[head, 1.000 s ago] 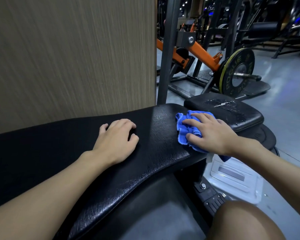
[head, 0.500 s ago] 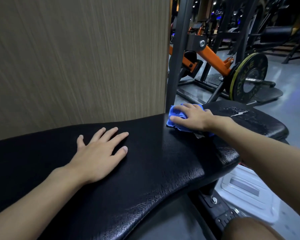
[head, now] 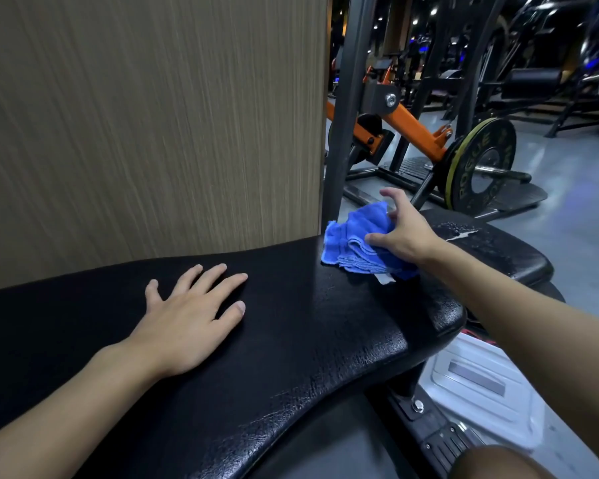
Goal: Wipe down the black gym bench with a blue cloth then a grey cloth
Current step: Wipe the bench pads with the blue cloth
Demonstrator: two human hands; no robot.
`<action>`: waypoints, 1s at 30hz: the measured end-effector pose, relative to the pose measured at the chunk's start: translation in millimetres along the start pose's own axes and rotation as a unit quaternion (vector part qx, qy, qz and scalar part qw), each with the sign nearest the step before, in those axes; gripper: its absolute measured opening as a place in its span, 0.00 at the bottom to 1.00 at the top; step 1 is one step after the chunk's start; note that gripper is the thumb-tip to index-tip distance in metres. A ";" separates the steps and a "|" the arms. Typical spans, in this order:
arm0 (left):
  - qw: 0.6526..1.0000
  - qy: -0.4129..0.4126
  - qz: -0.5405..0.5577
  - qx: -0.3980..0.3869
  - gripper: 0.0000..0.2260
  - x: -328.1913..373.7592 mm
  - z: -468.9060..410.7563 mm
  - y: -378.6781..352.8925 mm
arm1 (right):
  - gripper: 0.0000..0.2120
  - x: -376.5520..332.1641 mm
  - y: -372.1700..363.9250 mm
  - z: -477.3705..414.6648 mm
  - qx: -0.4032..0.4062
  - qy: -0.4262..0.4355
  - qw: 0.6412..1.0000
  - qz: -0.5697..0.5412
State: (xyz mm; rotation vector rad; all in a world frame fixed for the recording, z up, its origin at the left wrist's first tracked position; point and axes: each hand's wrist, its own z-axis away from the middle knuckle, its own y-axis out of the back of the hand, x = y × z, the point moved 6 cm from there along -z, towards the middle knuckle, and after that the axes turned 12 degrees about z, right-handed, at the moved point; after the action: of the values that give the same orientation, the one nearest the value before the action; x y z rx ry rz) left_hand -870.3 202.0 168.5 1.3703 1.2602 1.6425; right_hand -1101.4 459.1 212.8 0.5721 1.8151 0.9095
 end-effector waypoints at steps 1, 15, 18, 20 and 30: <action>1.000 -0.001 0.001 0.000 0.27 0.2 -0.1 0.0 | 0.40 -5.1 3.2 1.4 0.012 0.017 1.000 -0.005; 1.000 0.000 0.000 0.001 0.27 -0.5 2.0 -0.5 | 0.20 -76.7 -11.1 25.1 -0.084 0.280 0.914 0.282; 1.000 -0.001 0.000 0.004 0.28 -0.9 1.4 -0.7 | 0.17 -70.8 -3.5 15.6 0.028 0.269 0.929 0.254; 1.000 -0.002 0.000 0.002 0.27 -0.8 1.2 -0.7 | 0.24 -53.4 -13.6 4.3 -0.025 0.214 0.939 0.268; 0.993 -0.011 0.076 0.093 0.19 -5.9 12.6 20.5 | 0.25 -33.7 -61.8 -20.0 -0.132 0.066 0.948 0.282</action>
State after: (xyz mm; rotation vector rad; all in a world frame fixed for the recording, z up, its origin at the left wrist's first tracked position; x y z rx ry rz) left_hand -854.7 193.3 185.7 1.6292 1.3536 1.6387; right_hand -1105.2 390.6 187.3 0.8956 1.6273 1.5811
